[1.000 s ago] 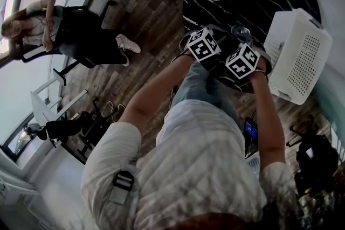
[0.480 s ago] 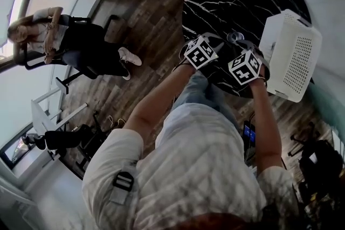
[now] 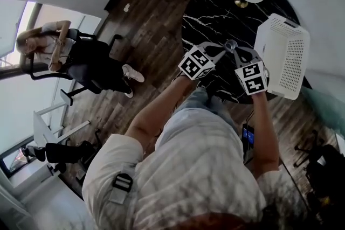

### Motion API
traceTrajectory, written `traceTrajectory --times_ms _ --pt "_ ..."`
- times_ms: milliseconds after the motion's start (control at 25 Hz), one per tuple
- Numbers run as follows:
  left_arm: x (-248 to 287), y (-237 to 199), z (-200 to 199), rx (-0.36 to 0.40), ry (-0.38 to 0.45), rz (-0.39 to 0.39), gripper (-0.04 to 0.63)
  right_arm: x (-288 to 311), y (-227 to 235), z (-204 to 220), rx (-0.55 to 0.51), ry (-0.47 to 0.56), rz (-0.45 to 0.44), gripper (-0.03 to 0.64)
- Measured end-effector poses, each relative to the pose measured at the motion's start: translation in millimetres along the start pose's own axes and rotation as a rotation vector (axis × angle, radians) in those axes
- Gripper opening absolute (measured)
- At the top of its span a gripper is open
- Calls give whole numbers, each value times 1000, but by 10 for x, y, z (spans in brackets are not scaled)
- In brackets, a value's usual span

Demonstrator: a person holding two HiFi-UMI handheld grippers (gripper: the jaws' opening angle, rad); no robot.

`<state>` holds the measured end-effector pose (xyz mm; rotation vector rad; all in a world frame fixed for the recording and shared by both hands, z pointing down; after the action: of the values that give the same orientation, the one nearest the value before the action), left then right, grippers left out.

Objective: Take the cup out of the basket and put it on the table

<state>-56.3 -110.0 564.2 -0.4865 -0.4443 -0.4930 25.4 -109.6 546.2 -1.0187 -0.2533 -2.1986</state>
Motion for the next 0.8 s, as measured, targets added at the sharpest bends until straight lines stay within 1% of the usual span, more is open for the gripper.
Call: traceTrajectory --times_ms 240,400,560,680,800 --pt "-298 413 -449 26 129 33 6 -578 28 -202 68 179 42 9" --pt "-531 726 -746 35 225 60 6 -1045 -6 -390 137 322 47 9" --pt "-710 1029 -1019 54 305 85 6 -1497 -20 -501 186 450 74 9" --pt "-815 1273 -1185 79 334 122 6 -1795 -40 -544 209 523 108 9" --pt "-906 1499 -1334 103 386 134 6 -2039 -34 -508 245 574 134 9"
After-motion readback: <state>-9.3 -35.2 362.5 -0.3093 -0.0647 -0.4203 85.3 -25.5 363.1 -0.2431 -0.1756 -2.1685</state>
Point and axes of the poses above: the fingertips, and each gripper's own axes: x forward along the fingers, y to its right, z out of its underside, the point moved 4 cm from there along -x, backward along the fingers, and after that the axes turned 3 degrees about -x, right-handed, at the moved point
